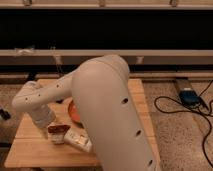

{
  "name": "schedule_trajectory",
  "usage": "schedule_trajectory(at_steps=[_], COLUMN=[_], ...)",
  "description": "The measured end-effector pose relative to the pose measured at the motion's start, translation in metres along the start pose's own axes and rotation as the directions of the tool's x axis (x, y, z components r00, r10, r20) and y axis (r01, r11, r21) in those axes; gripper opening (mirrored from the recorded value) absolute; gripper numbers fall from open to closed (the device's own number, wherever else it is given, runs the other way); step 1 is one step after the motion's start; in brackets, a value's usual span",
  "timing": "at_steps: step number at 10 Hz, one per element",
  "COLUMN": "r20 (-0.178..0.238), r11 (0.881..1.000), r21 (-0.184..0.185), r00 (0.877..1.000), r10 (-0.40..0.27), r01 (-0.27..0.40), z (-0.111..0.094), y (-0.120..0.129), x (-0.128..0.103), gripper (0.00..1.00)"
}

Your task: Place the pepper on the white sponge

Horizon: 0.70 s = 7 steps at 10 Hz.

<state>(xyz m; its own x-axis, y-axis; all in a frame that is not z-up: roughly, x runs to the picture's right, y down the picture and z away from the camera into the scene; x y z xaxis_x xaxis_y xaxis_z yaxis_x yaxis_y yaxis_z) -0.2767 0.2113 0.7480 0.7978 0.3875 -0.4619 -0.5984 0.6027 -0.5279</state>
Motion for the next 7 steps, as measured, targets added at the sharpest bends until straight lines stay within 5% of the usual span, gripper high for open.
schedule_trajectory(at_steps=[7], r20=[-0.031], r11=[1.000], r21=[-0.003], r00=[0.999], r10=[0.015], r01=[-0.015], z=[0.031], y=[-0.021], x=[-0.007], gripper=[0.65])
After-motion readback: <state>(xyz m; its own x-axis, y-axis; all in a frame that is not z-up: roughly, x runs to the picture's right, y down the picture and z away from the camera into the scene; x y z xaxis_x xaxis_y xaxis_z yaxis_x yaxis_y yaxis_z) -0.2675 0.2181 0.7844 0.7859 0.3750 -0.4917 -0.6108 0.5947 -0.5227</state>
